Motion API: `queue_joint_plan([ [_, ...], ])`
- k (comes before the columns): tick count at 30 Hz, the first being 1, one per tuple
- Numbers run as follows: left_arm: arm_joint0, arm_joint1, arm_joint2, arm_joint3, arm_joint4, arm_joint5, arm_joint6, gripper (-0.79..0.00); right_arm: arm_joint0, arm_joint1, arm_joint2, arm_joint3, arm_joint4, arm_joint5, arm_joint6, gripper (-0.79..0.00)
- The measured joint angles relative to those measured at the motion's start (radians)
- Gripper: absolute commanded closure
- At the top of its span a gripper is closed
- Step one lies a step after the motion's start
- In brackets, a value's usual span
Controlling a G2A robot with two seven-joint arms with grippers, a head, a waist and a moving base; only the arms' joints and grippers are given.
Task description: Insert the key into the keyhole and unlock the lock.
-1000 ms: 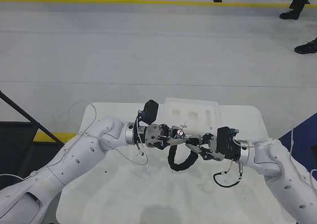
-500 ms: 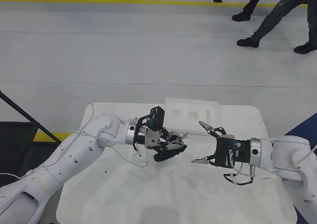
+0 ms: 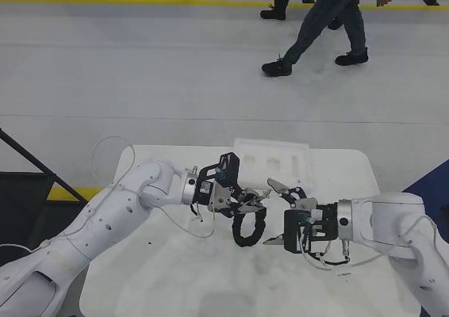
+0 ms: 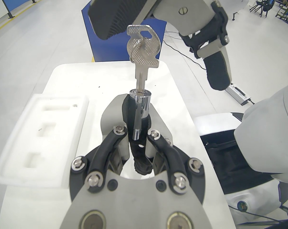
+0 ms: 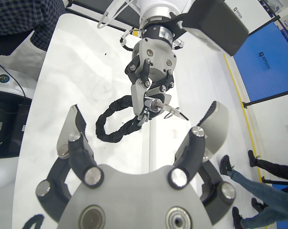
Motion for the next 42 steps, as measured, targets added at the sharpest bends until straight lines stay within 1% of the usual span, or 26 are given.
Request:
queue_joint_plan([
  [4, 0.004, -0.003, -0.007, 0.004, -0.007, -0.002, -0.012, 0.000, 0.022, 0.000, -0.033, -0.009, 0.012, -0.007, 0.080, -0.785],
  [9, 0.009, -0.007, -0.020, 0.003, -0.013, -0.006, -0.023, 0.000, 0.050, -0.001, -0.069, -0.020, 0.044, 0.014, 0.189, -0.785],
  [15, 0.018, -0.011, -0.035, 0.000, -0.013, -0.010, -0.032, 0.000, 0.078, -0.001, -0.101, -0.028, 0.091, 0.025, 0.287, -0.785],
  [20, 0.025, -0.015, -0.041, -0.005, -0.010, -0.012, -0.041, 0.000, 0.104, 0.000, -0.119, -0.026, 0.135, 0.009, 0.322, -0.785],
  [25, 0.030, -0.019, -0.046, -0.004, -0.001, -0.013, -0.054, 0.000, 0.116, 0.006, -0.076, -0.018, 0.170, 0.034, 0.301, -0.785],
  [26, 0.031, -0.020, -0.047, -0.003, 0.000, -0.013, -0.056, 0.000, 0.113, 0.008, -0.065, -0.017, 0.175, 0.037, 0.290, -0.646],
  [27, 0.033, -0.021, -0.048, -0.003, 0.002, -0.013, -0.058, 0.000, 0.107, 0.010, -0.051, -0.015, 0.181, 0.039, 0.275, -0.483],
  [28, 0.033, -0.022, -0.049, -0.003, 0.004, -0.013, -0.060, 0.000, 0.103, 0.011, -0.042, -0.014, 0.185, 0.039, 0.262, -0.372],
  [30, 0.035, -0.024, -0.051, -0.007, 0.009, -0.013, -0.065, 0.000, 0.094, 0.014, -0.023, -0.009, 0.188, 0.043, 0.235, -0.215],
  [31, 0.035, -0.025, -0.051, -0.009, 0.011, -0.012, -0.067, 0.000, 0.089, 0.014, -0.018, -0.008, 0.190, 0.046, 0.222, -0.179],
  [32, 0.036, -0.026, -0.052, -0.011, 0.013, -0.012, -0.069, 0.000, 0.085, 0.015, -0.013, -0.005, 0.191, 0.048, 0.211, -0.117],
  [33, 0.036, -0.027, -0.052, -0.013, 0.015, -0.012, -0.071, 0.000, 0.080, 0.015, -0.007, -0.001, 0.193, 0.052, 0.196, -0.102],
  [37, 0.037, -0.031, -0.055, -0.016, 0.020, -0.016, -0.075, 0.000, 0.069, 0.016, 0.001, 0.012, 0.201, 0.060, 0.166, -0.160],
  [39, 0.038, -0.032, -0.059, -0.021, 0.021, -0.018, -0.076, 0.000, 0.067, 0.017, 0.001, 0.015, 0.205, 0.062, 0.156, -0.172],
  [42, 0.041, -0.034, -0.064, -0.028, 0.023, -0.023, -0.077, 0.000, 0.067, 0.017, -0.001, 0.019, 0.207, 0.062, 0.146, -0.145],
])
